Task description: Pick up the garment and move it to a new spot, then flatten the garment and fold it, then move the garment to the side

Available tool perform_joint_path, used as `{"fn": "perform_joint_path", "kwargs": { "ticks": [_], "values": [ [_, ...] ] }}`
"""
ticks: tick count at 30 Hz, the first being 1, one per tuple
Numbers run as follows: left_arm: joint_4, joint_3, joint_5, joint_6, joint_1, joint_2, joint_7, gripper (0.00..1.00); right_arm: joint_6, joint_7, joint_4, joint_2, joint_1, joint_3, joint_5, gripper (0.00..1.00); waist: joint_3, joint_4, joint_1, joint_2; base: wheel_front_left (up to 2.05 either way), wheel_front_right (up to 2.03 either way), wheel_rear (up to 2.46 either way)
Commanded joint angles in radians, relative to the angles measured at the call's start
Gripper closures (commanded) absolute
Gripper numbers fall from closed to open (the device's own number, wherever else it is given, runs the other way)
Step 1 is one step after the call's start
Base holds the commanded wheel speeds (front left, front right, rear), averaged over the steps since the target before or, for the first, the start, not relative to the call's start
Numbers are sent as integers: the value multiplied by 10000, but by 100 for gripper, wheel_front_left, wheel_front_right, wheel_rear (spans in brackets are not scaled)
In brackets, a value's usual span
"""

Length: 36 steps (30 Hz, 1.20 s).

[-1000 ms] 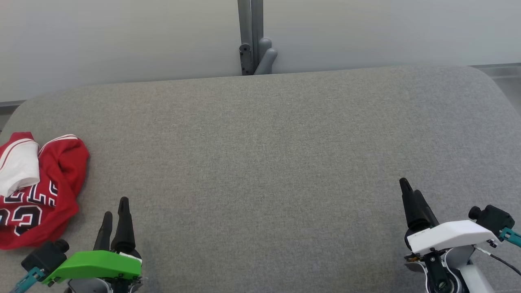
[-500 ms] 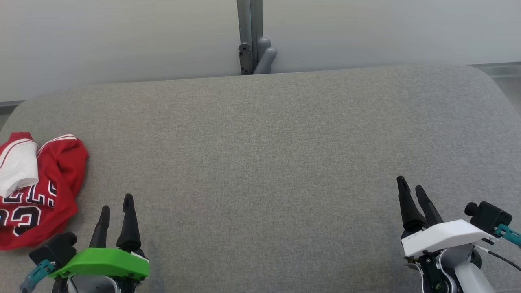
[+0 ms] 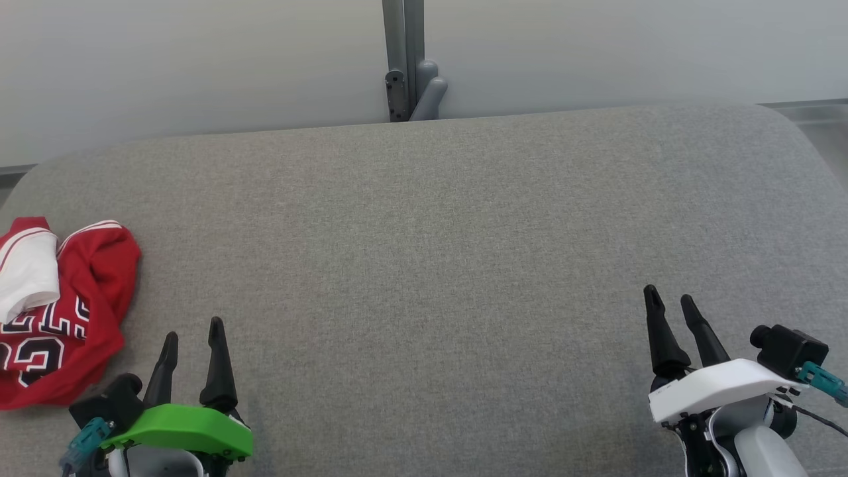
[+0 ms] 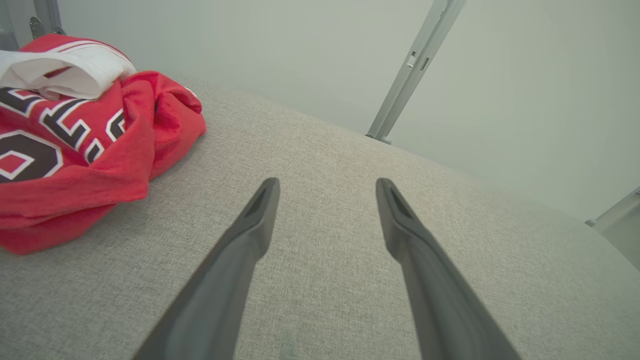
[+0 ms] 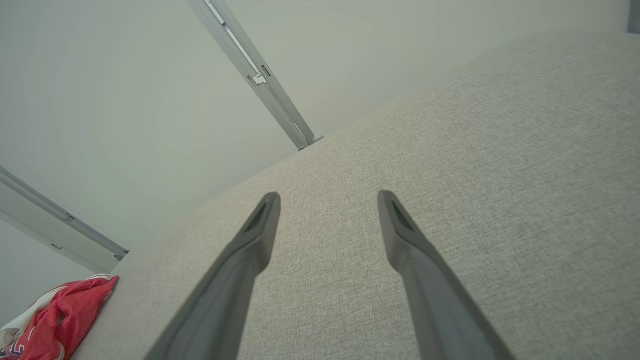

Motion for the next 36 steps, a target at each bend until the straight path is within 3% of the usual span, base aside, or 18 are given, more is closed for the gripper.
{"fn": "perform_joint_path", "kwargs": {
  "ticks": [1,19,36],
  "values": [
    [-31,-23,334,114,38,101,-95,0,4,-111,-61,-59,-25,-13,-300,0,0,-4,0,0,0,0,0],
    [88,-357,2127,525,205,241,-551,0,5,-522,20,-11,63,-126,-2204,0,11,-35,0,0,0,0,0],
    [265,-539,3526,496,308,160,-936,0,5,-881,-64,15,214,-52,-3629,0,55,-57,0,0,0,0,0]
  ]
}}
